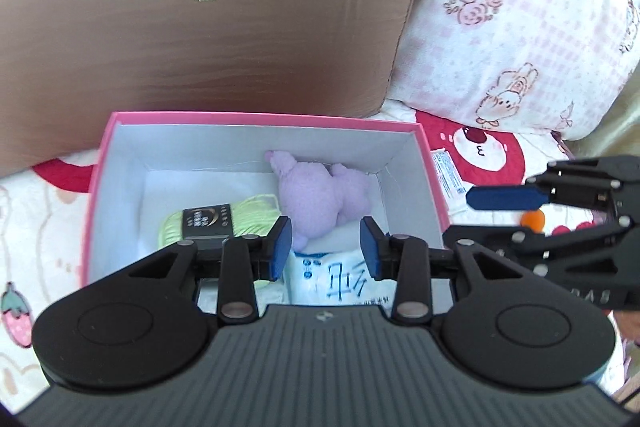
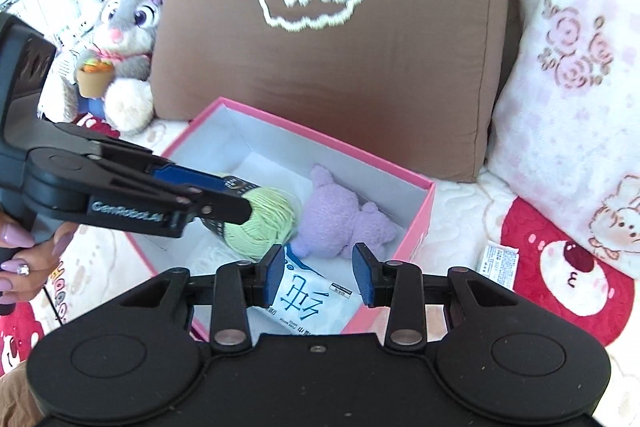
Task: Organize objects
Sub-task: 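Raise the left tool out of the pink box and pull back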
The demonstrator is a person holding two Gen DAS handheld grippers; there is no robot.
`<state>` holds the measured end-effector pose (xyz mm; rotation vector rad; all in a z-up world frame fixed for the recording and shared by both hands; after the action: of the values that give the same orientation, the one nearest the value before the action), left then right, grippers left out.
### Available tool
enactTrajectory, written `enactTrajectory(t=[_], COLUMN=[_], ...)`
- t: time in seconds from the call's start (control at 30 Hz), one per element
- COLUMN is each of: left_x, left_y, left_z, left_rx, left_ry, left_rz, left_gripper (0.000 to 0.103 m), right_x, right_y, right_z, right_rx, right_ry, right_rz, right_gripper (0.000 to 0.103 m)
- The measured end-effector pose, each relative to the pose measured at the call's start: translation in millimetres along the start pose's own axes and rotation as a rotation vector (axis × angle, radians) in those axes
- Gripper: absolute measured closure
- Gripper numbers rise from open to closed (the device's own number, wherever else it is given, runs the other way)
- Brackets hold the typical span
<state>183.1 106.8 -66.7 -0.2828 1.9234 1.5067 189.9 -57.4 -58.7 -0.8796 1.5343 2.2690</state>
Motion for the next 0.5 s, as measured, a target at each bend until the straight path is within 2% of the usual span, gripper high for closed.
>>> enactTrajectory(t=[0.23,0.5], left_x=[15,35], left_y=[49,94], left_z=[-12,-34], left_rx=[-0.094,-0.110], left_ry=[-0.052,-0.095], left_rz=[0.042,0.067], left_gripper=[0.061,0.058], right_x=[11,22], right_y=[35,69], right_z=[23,48], right_rx=[-0.022,-0.038], right_ry=[0.043,0.085], right_rz=[-0.014,-0.029], right_gripper=[0.061,0.061])
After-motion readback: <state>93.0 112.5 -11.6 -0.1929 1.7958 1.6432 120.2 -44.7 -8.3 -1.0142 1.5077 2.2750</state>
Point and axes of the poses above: each gripper's, at about its wrist camera, not at the fingertips, and y roughly against the way its jaws point, z to its left, x to its underside, the point moved 8 cm from there along -y, roughly the way its jaws point, and after that the axes turned 10 degrees about -y, right-handed, at the moved point
